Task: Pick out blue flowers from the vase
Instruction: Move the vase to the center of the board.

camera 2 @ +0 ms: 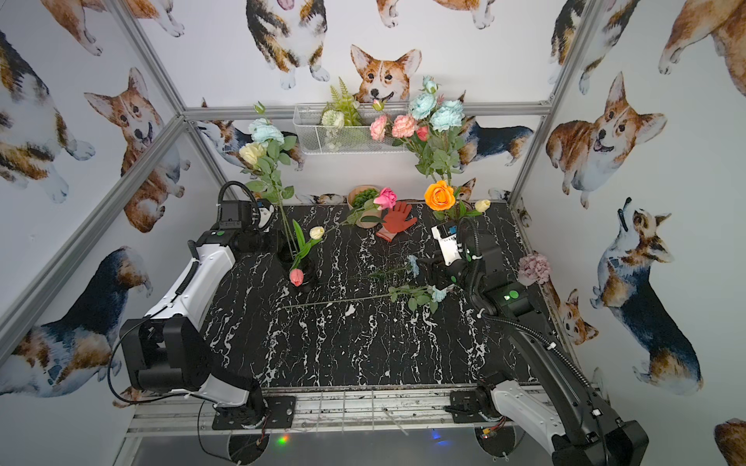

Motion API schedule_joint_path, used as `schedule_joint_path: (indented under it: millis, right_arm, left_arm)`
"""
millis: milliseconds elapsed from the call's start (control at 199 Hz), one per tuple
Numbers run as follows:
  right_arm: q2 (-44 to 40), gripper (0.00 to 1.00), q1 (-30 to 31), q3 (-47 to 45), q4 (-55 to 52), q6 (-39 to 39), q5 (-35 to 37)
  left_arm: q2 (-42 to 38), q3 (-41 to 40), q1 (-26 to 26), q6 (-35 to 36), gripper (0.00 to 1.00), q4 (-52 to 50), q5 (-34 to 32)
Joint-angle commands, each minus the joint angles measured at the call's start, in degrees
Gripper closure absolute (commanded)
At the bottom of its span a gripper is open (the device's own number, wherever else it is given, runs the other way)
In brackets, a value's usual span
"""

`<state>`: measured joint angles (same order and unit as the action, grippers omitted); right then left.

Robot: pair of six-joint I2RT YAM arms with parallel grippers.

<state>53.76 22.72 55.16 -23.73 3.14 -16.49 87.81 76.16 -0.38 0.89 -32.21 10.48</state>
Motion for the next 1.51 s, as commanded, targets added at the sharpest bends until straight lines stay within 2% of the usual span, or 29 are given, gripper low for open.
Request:
schedule_joint_path:
  millis: [0, 346, 848, 1074, 1179, 1385, 1500]
  right_arm:
    - [-0.1, 0.38, -0.1, 0.3, 1.1, -0.3, 0.6]
    - [0.6, 0.38, -0.1, 0.1, 1.9, -0.2, 0.5]
    - [0.8, 0.38, -0.1, 0.6, 1.9, -0.5, 0.2]
    - [0.4, 0.38, -0.1, 0.2, 1.9, -0.5, 0.7]
    - [0.5, 0.38, -0.1, 0.4, 1.8, -0.4, 0.8]
    - [0.8, 0.38, -0.1, 0.2, 2.4, -0.1, 0.6]
    - [1.2, 0.38, -0.1, 0.1, 2.5, 0.0, 0.4]
  left_arm:
    - [1.0, 0.3, -0.6, 1.8, 0.62, -1.3, -2.3]
    - [2.0, 0.7, -2.5, 3.4, 0.67, -2.5, -2.2]
    - [-0.5, -2.7, -3.1, 2.9, 0.77, -2.2, -6.5]
    - [0.3, -4.4, -3.0, 1.8, 0.88, -0.7, -6.1]
    - [0.2, -4.9, -3.1, 1.0, 1.0, 0.3, -6.0]
    - [-0.3, -4.8, -3.0, -1.0, 1.0, 2.4, -5.1]
    - [2.6, -0.9, -2.9, -1.1, 1.0, 0.7, -5.4]
